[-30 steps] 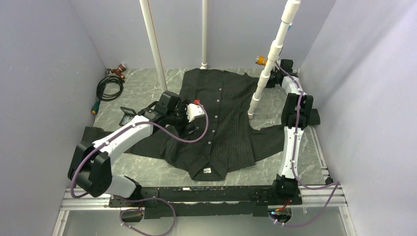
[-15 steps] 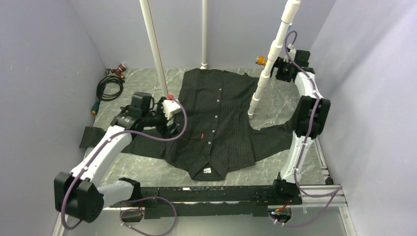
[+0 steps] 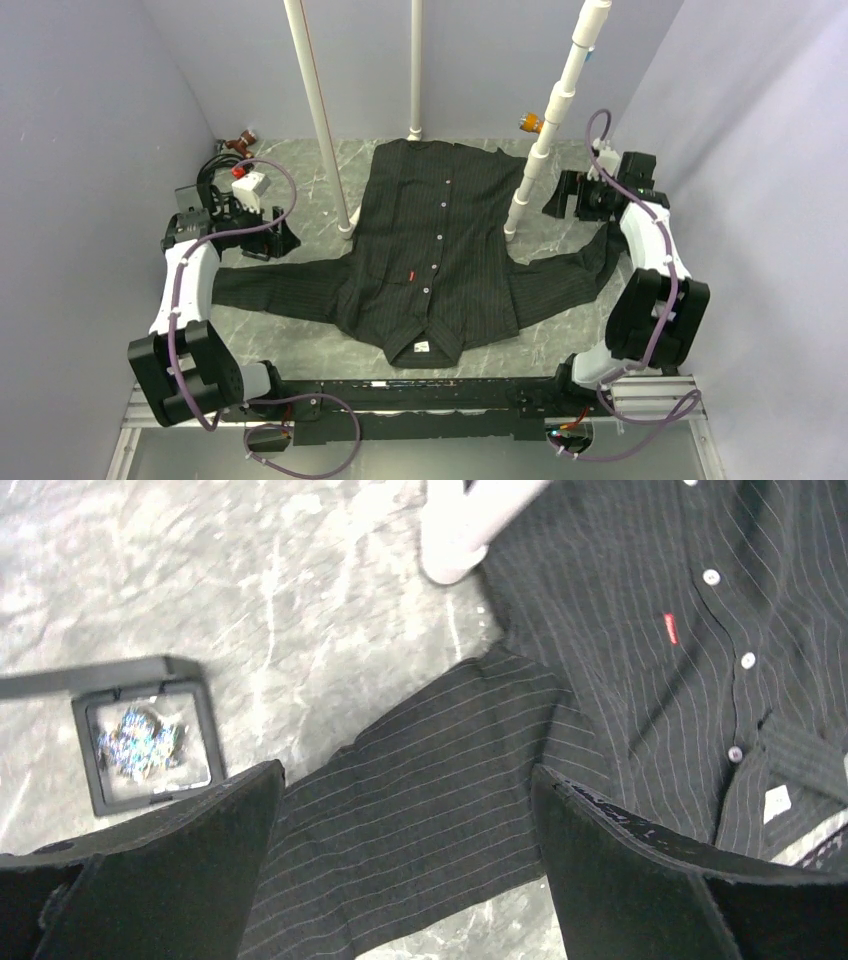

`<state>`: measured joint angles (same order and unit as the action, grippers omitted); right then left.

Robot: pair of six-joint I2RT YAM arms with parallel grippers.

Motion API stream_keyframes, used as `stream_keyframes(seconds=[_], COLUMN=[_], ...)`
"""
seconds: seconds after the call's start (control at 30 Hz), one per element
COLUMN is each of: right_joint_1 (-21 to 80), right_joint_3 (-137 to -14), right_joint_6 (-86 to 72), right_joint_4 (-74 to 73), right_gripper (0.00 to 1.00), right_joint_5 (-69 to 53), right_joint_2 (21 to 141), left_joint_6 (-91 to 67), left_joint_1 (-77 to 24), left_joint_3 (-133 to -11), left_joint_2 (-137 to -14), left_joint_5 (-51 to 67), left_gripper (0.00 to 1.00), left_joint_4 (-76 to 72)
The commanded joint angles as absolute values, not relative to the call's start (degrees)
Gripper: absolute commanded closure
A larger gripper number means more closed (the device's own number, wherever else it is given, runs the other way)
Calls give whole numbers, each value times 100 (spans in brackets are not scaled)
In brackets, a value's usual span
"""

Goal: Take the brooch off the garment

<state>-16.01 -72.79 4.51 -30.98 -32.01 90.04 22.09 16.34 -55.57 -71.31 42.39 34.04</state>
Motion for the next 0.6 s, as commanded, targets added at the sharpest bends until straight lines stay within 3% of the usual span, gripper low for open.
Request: stream_keyframes(seconds=[0.0,0.23,0.57], right_joint_1=[-1587,-1485,-1441], right_joint_3=[-6517,-5374,-5166], right_joint_6=[1152,1473,1371], right_joint_4=[-3306,-2871,-2586], right_gripper=[0,0,0], right_joint_5=[-3079,-2355,-2229], right_joint_2=[8172,7376,7084], left_joint_6=[1580,1467,1582], left_joint_1=[1847,1854,1846], left_joint_3=[-5786,-5449,-5372], left_joint_2=[-7215,-7107,-7002], left_joint_5=[4050,3289,3076], left_gripper=[1,0,1], left_joint_4=[3173,2808,2759])
